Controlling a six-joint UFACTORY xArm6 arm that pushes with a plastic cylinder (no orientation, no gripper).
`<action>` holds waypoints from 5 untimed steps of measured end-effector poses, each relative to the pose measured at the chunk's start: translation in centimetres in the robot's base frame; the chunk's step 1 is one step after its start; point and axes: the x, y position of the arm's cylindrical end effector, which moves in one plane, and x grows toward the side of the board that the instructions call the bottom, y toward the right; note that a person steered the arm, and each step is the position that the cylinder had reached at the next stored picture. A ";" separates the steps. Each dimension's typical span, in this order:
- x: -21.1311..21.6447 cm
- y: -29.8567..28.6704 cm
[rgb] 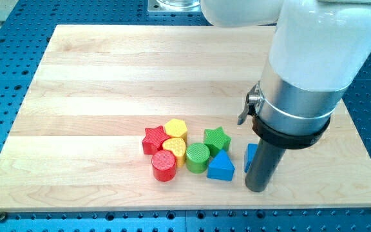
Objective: Place the green star at the center of the board
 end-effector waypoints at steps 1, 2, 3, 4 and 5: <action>-2.3 3.4; -9.0 5.8; -10.1 5.7; -9.6 5.6; -3.2 8.1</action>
